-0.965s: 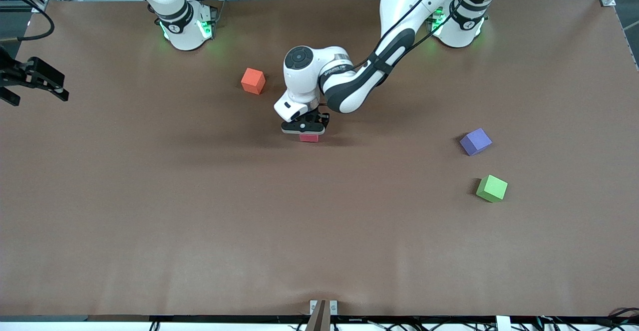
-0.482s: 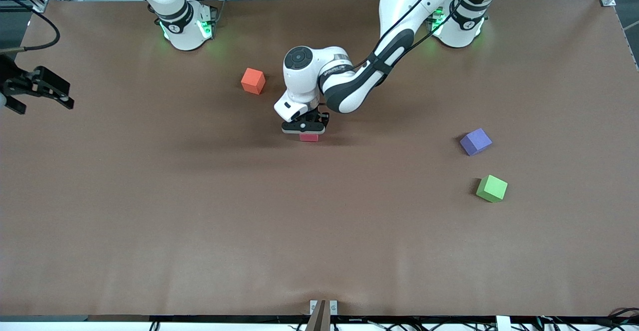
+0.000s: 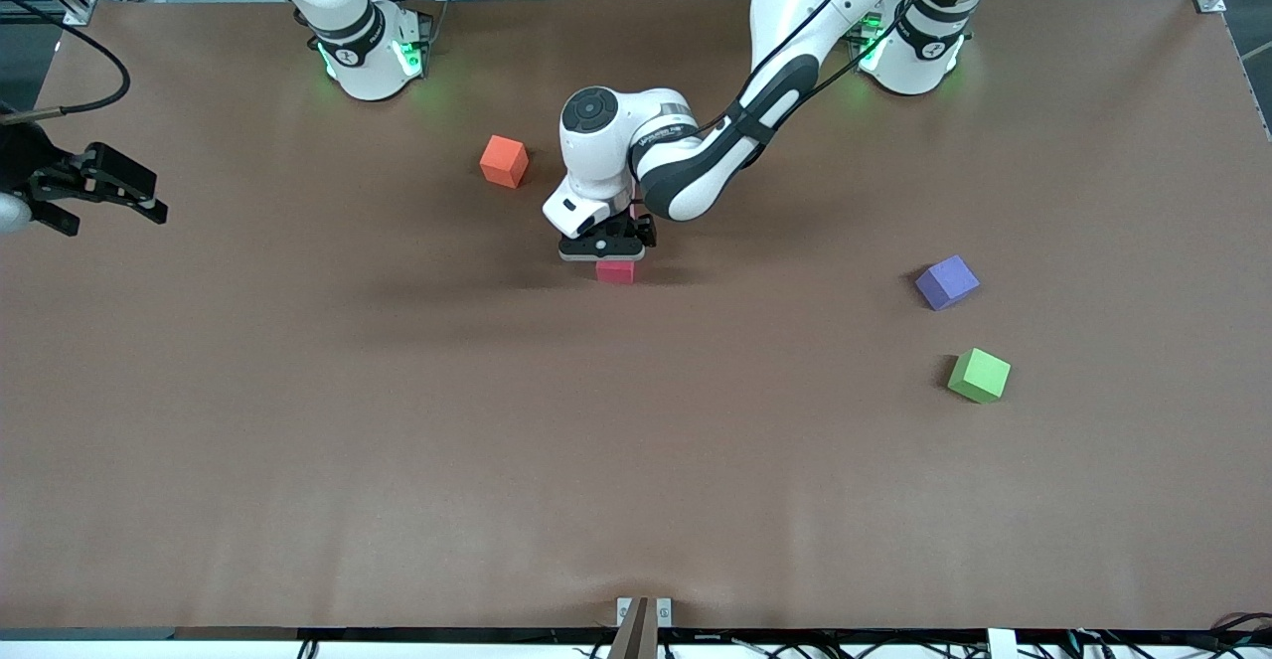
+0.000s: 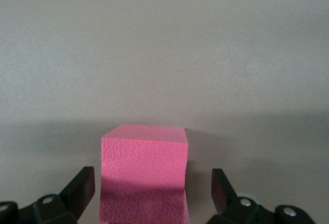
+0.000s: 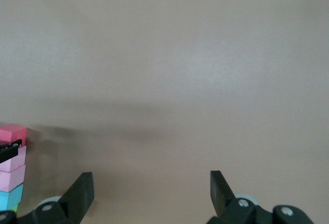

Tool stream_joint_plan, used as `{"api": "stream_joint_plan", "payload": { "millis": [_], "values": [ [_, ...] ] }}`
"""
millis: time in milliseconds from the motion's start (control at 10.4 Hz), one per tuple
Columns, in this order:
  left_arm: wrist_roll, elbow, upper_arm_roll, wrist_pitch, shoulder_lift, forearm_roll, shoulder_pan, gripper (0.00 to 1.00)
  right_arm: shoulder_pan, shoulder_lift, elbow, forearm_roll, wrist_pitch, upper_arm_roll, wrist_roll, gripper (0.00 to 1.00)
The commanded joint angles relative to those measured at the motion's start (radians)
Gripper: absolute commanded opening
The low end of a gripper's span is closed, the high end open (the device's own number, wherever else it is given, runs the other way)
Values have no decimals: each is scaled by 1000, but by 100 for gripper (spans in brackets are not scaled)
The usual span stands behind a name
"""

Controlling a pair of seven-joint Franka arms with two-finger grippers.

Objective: Arrange blocks into number 1
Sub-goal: 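Open the left gripper and lift it off the red-pink block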

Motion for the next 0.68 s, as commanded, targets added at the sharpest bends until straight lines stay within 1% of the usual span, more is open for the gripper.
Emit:
{"api": "stream_joint_plan", "payload": {
  "millis": [0,386,579],
  "values": [
    [-31,13,6,-9,-26,29,3,100,-10,-26,-13,18,-26,2,2,100],
    [-4,16,5,-32,-165,18,111,100,-10,-53,-13,18,-69,-1,2,100],
    [50,16,-3,-87,-242,12,161,100,-31,-72,-7,18,-96,-1,7,100]
  ]
}}
